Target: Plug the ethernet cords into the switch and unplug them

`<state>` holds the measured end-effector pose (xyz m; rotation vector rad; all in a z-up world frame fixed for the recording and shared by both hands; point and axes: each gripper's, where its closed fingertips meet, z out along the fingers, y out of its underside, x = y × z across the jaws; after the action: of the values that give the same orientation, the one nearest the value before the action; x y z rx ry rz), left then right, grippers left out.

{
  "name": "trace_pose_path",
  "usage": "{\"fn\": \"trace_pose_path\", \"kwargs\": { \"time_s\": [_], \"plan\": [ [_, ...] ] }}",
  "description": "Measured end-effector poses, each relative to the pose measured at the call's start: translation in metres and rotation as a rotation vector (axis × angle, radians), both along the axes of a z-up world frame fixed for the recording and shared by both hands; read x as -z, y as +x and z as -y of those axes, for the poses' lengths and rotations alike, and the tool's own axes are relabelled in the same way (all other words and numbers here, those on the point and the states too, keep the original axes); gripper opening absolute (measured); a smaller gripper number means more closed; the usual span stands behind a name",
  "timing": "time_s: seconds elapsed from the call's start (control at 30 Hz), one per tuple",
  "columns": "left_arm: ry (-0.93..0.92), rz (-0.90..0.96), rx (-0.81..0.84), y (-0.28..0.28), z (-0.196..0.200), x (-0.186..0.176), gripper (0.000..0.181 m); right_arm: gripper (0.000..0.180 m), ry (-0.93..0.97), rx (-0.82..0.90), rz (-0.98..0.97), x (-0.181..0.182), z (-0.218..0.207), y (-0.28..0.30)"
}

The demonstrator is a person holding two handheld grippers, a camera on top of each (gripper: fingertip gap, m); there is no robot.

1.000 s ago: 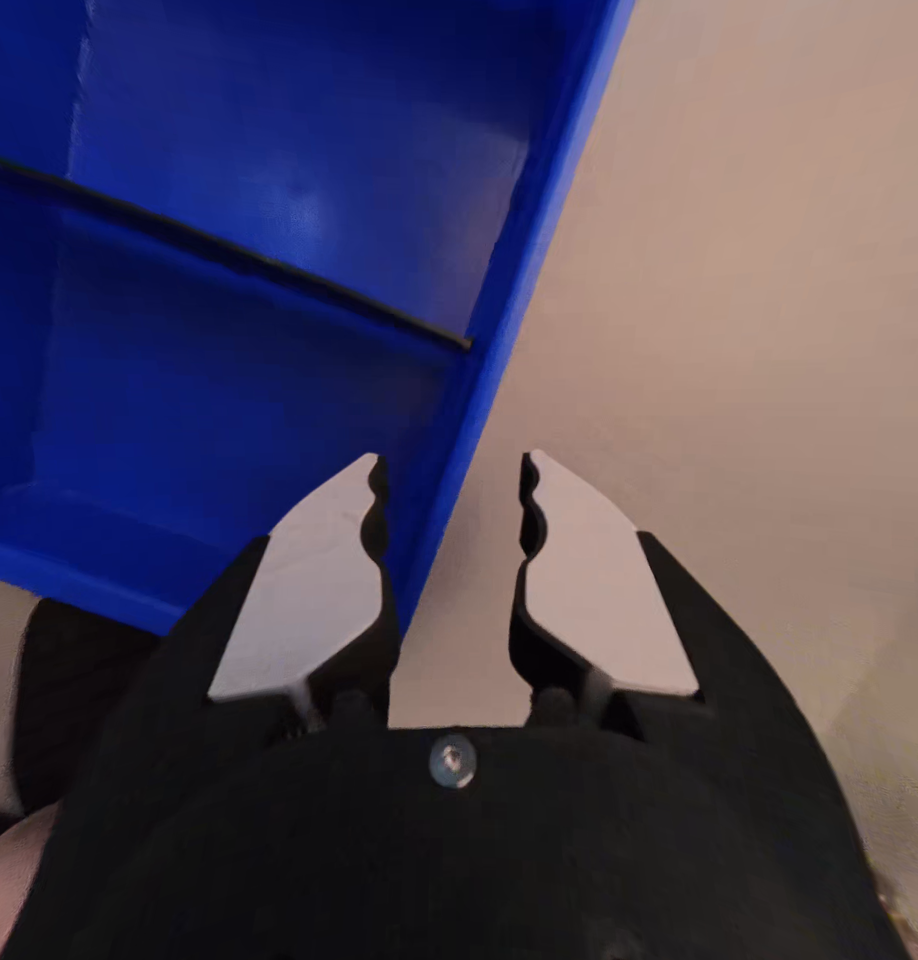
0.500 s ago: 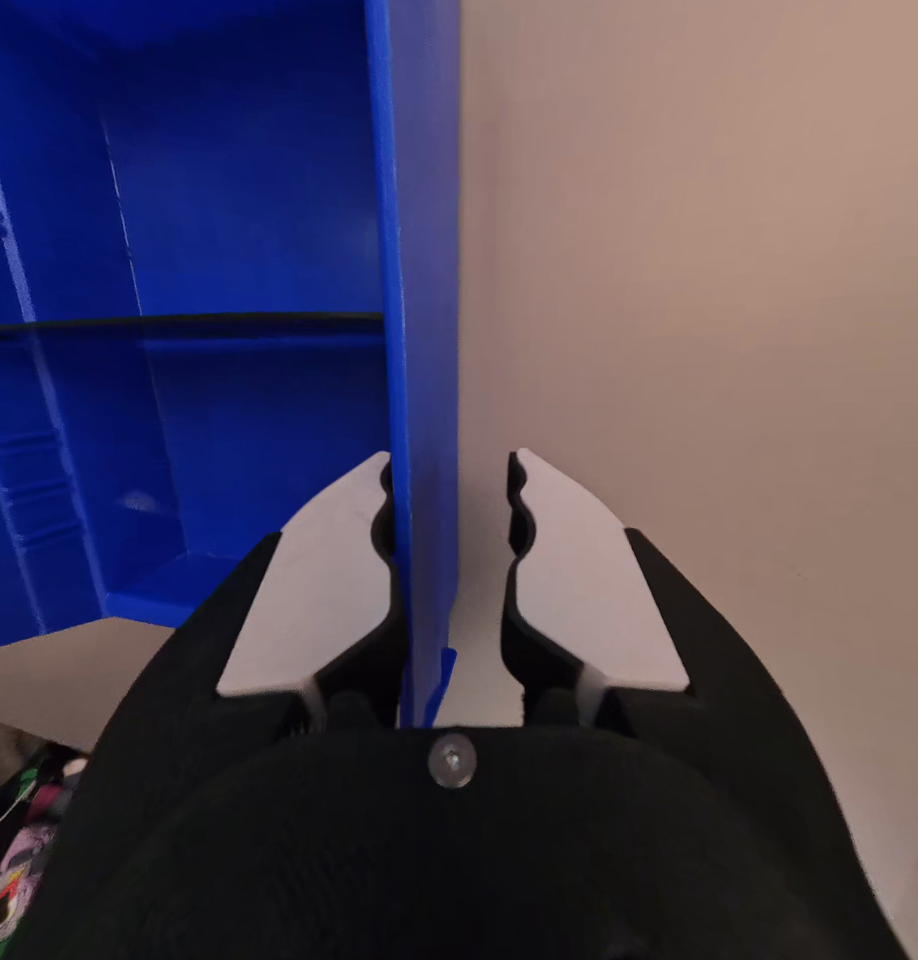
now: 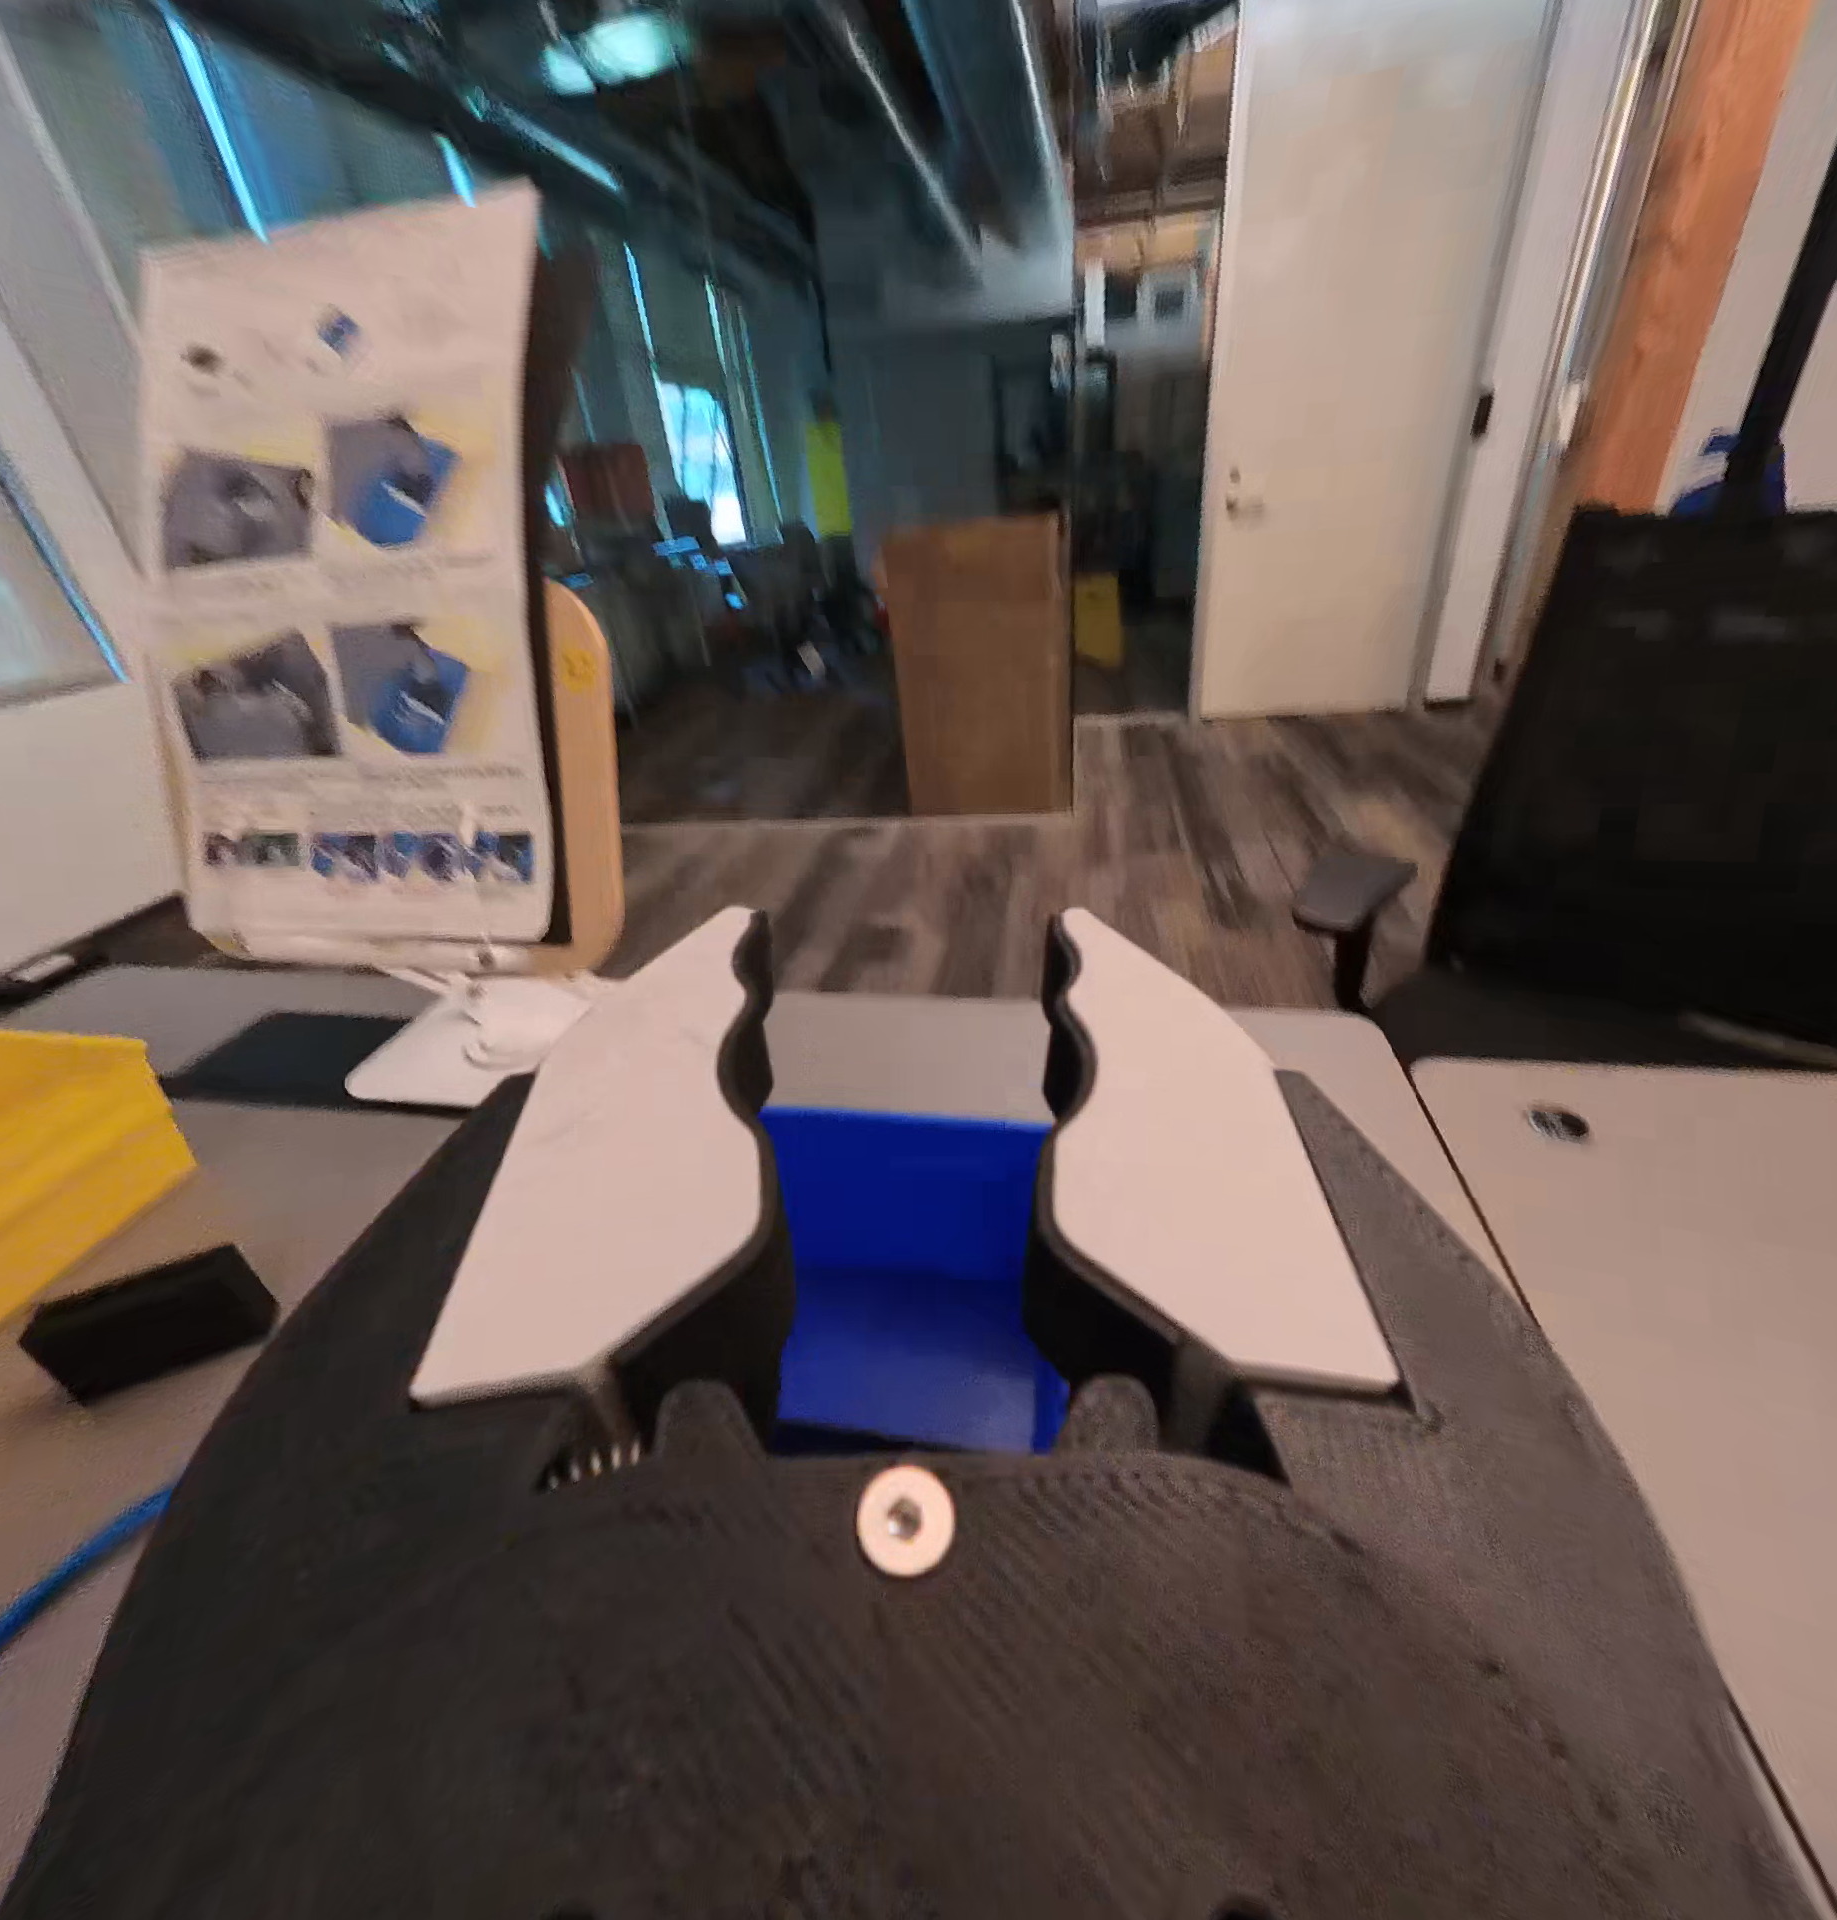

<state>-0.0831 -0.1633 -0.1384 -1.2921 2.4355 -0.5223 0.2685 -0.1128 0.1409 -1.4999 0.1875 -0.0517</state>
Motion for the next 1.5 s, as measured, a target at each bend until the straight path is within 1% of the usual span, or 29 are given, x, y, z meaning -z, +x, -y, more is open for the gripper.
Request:
{"fn": "trace_pose_path", "kwargs": {
  "time_s": [0.03,0.13,0.17,0.2,0.23,0.33,0.4,0.47,0.53,0.57,0.63,0.7,0.73,0.8,0.9,1.03,1.07,1.13,1.17,1.2,1.27,1.4,1.43,1.5],
  "plan": [
    [0.005,-0.038,0.018,0.0,0.002,0.008,0.039,0.049,0.03,-0.016,0.0,-0.007,0.0,-0.006],
    [-0.005,-0.123,0.06,0.002,0.007,0.024,0.037,0.048,0.066,-0.103,-0.028,-0.014,-0.001,-0.023],
    [-0.031,-0.121,0.059,0.006,0.009,0.023,0.031,0.048,0.065,-0.131,-0.041,-0.014,-0.002,-0.027],
    [-0.035,-0.133,0.053,0.009,0.008,0.024,0.03,0.048,0.059,-0.146,-0.048,-0.013,-0.004,-0.029],
    [-0.054,-0.148,0.053,0.011,0.009,0.025,0.016,0.048,0.051,-0.146,-0.051,-0.012,-0.006,-0.029],
    [-0.064,-0.151,0.026,0.019,0.002,0.019,0.014,0.047,0.009,-0.176,-0.027,-0.006,-0.015,-0.039],
    [-0.066,-0.055,0.001,0.031,-0.006,-0.005,0.013,0.047,-0.006,-0.229,-0.003,-0.005,-0.023,-0.054],
    [-0.127,0.072,-0.035,0.045,-0.013,-0.047,0.013,0.047,0.038,-0.309,0.022,-0.016,-0.029,-0.077],
    [-0.205,0.208,-0.097,0.055,-0.026,-0.095,0.012,0.047,0.112,-0.453,0.029,-0.03,-0.032,-0.114],
    [-0.237,0.278,-0.132,0.059,-0.035,-0.118,0.012,0.048,0.144,-0.558,0.027,-0.036,-0.032,-0.138],
    [-0.3,0.427,-0.198,0.062,-0.055,-0.161,0.011,0.055,0.175,-0.84,0.039,-0.038,-0.026,-0.195],
    [-0.386,0.565,-0.248,0.057,-0.071,-0.194,0.011,0.06,0.137,-1.156,0.095,-0.021,-0.012,-0.252],
    [-0.442,0.631,-0.262,0.051,-0.075,-0.208,0.011,0.061,0.09,-1.222,0.13,-0.008,-0.014,-0.269],
    [-0.517,0.72,-0.285,0.037,-0.084,-0.226,0.011,0.069,0.017,-1.232,0.159,0.015,-0.03,-0.289],
    [-0.562,0.783,-0.312,0.018,-0.097,-0.241,0.011,0.072,-0.089,-1.329,0.069,0.049,-0.048,-0.32],
    [-0.599,0.845,-0.334,0.005,-0.107,-0.254,0.011,0.071,-0.122,-1.484,-0.084,0.07,-0.06,-0.372],
    [-0.601,0.861,-0.336,0.002,-0.11,-0.257,0.011,0.068,-0.125,-1.511,-0.096,0.072,-0.059,-0.383],
    [-0.611,0.869,-0.339,-0.001,-0.113,-0.26,0.011,0.054,-0.135,-1.491,-0.077,0.076,-0.064,-0.399],
    [-0.618,0.873,-0.341,-0.003,-0.114,-0.262,0.011,0.037,-0.157,-1.466,-0.036,0.078,-0.066,-0.402],
    [-0.633,0.882,-0.337,-0.004,-0.114,-0.264,0.011,0.007,-0.159,-1.445,0.025,0.079,-0.066,-0.404],
    [-0.662,0.864,-0.325,-0.007,-0.113,-0.265,0.011,0.006,-0.18,-1.366,0.093,0.078,-0.07,-0.403],
    [-0.69,0.805,-0.314,-0.013,-0.112,-0.259,0.014,0.006,-0.378,-1.21,0.216,0.088,-0.072,-0.391],
    [-0.688,0.78,-0.305,-0.014,-0.111,-0.255,0.019,0.006,-0.417,-1.17,0.259,0.09,-0.071,-0.386],
    [-0.676,0.714,-0.302,-0.012,-0.108,-0.244,0.041,0.006,-0.484,-1.086,0.353,0.094,-0.069,-0.373]
  ]
}}
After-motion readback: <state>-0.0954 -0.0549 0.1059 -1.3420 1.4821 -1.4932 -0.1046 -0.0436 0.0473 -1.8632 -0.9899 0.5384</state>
